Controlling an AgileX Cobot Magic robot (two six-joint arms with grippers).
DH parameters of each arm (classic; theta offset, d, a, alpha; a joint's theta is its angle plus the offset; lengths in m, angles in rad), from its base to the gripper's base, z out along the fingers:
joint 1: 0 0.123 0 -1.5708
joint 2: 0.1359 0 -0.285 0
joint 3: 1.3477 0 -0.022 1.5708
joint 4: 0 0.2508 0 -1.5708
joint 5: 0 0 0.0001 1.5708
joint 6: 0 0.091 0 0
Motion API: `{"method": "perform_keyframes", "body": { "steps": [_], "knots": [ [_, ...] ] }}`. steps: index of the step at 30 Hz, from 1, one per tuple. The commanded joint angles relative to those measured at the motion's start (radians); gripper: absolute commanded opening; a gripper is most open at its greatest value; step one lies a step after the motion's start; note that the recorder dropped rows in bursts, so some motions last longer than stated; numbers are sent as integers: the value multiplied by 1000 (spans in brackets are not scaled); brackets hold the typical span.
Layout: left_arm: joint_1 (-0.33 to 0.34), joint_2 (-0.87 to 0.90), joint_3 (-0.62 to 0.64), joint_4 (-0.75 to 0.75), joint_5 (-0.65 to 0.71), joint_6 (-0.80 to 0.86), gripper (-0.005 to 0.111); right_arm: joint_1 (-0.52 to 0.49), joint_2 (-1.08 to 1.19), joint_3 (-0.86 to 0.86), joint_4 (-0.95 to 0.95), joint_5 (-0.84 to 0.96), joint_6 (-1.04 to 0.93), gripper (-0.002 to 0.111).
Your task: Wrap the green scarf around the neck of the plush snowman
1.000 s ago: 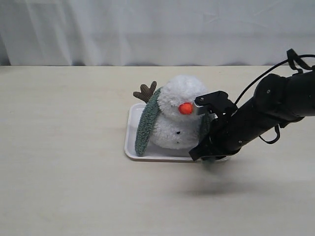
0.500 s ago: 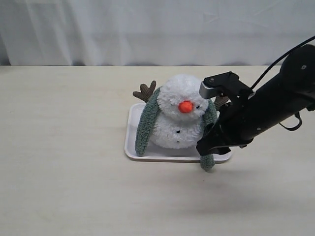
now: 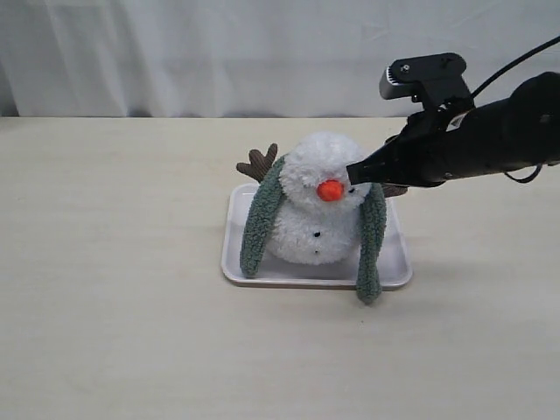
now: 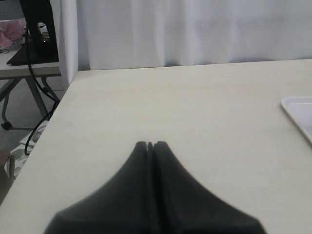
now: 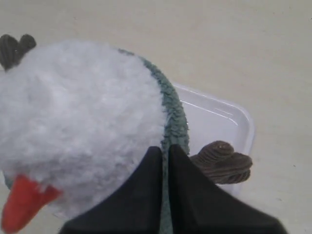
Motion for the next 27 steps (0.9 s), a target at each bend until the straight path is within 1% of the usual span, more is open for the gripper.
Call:
{"method": "perform_keyframes", "body": {
  "steps": [1, 5, 8, 12, 18, 19, 20, 21, 22, 23, 25, 27],
  "knots": [
    [-5, 0, 2, -1, -14, -2, 0, 0, 77, -1, -10, -54, 8, 4],
    [-5, 0, 2, 1, -14, -2, 0, 0, 151, -1, -10, -54, 2, 4],
    [-5, 0, 2, 1, -14, -2, 0, 0, 159, -1, -10, -58, 2, 4],
    [-5, 0, 2, 1, -14, -2, 0, 0, 121, -1, -10, -50, 2, 4],
    [-5, 0, 2, 1, -14, -2, 0, 0, -55, -1, -10, 21, 2, 5],
    [-5, 0, 2, 1, -14, -2, 0, 0, -74, -1, -10, 33, 2, 8],
    [-5, 0, 2, 1, -14, -2, 0, 14, -108, -1, -10, 74, -4, 17],
    [-5, 0, 2, 1, -14, -2, 0, 28, -126, -1, -10, 99, -8, 23],
    [-5, 0, 2, 1, -14, -2, 0, 68, -155, -1, -10, 135, -8, 34],
    [-5, 0, 2, 1, -14, -2, 0, 90, -169, -1, -8, 149, -1, 39],
    [-5, 0, 2, 1, -14, -2, 0, 151, -184, -1, 2, 179, 32, 47],
    [-5, 0, 2, 1, -14, -2, 0, 213, -184, 0, 4, 196, 83, 53]
  ]
}}
